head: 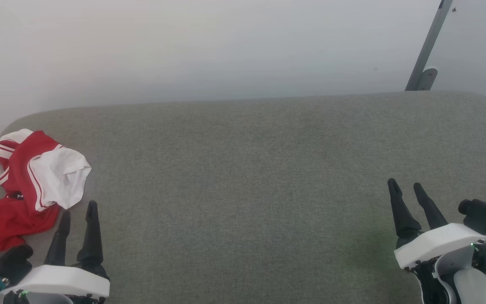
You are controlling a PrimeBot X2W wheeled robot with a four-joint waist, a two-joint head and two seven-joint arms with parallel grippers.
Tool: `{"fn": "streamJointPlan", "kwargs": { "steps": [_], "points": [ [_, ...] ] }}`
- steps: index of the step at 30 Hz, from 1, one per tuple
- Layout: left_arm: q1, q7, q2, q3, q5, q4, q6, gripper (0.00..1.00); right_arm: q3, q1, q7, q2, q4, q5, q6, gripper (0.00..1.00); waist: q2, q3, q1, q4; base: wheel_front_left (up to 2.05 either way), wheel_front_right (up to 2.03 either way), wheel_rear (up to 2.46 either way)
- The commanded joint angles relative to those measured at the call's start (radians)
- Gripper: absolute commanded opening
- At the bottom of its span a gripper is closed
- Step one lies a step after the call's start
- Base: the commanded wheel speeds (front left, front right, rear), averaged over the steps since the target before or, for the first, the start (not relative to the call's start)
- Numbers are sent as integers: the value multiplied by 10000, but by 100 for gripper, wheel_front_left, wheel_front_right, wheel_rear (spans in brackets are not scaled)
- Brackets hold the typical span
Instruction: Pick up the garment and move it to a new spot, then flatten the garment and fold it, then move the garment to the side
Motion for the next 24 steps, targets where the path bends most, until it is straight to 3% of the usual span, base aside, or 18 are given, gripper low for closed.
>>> {"fn": "streamJointPlan", "kwargs": {
  "steps": [1, 24],
  "points": [
    [62, -100, 99, 24, 280, -82, -54, 100, 18, -201, -100, -61, -104, -250, 25, 100, 0, -4, 0, -7, 0, 0, 0],
    [313, -598, 337, -117, 1819, -197, -133, 100, -32, -180, -528, -160, -155, -1989, 28, 100, 0, -80, 0, -127, 0, 0, 0]
  ]
}}
